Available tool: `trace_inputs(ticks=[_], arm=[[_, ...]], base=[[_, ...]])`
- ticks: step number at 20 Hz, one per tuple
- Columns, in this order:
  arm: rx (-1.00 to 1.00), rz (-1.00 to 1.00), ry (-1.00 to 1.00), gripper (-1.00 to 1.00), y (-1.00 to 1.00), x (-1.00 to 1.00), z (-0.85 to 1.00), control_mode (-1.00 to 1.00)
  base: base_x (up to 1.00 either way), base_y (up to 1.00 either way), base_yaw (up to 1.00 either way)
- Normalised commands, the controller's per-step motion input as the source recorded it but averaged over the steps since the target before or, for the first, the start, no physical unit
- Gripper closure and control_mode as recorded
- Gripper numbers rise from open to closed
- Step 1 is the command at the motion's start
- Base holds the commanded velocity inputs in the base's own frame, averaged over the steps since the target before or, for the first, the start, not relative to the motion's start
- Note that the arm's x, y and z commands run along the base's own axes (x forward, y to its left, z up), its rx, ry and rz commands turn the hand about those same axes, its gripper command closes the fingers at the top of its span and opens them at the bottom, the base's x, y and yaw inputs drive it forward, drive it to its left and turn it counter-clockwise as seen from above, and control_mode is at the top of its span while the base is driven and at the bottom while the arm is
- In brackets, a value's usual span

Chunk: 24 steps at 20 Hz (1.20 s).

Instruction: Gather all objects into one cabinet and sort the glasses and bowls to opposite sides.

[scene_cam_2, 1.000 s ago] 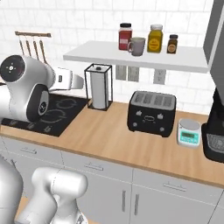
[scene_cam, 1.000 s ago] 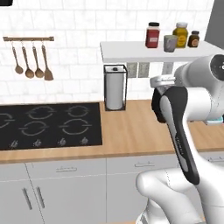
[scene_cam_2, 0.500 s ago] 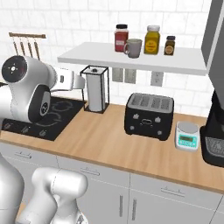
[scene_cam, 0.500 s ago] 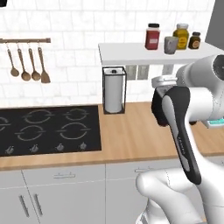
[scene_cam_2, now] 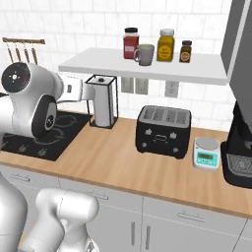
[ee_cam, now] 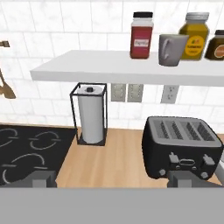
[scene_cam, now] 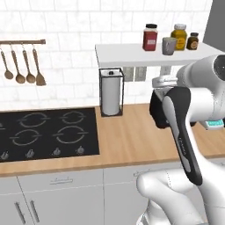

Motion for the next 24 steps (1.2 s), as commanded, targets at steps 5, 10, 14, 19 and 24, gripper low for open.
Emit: trace_inputs(ticks=[5,10,14,19,24], arm=[[0.00,0.00,0.00,-1.00,0.00,0.00,0.00,1.00],[0.00,0.00,0.00,-1.00,0.00,0.00,0.00,1.00],[0.00,0.00,0.00,-1.00,0.00,0.00,0.00,1.00],[0.00,0.00,0.00,-1.00,0.00,0.00,0.00,1.00],[0.00,0.00,0.00,-1.00,0.00,0.00,0.00,1.00]], base=[[0.10,0.00,-0.08],[0.32,-0.22,0.00],[0.48,-0.23,0.00],[0.18,-0.04,0.00],[0.01,0.00,-0.01]])
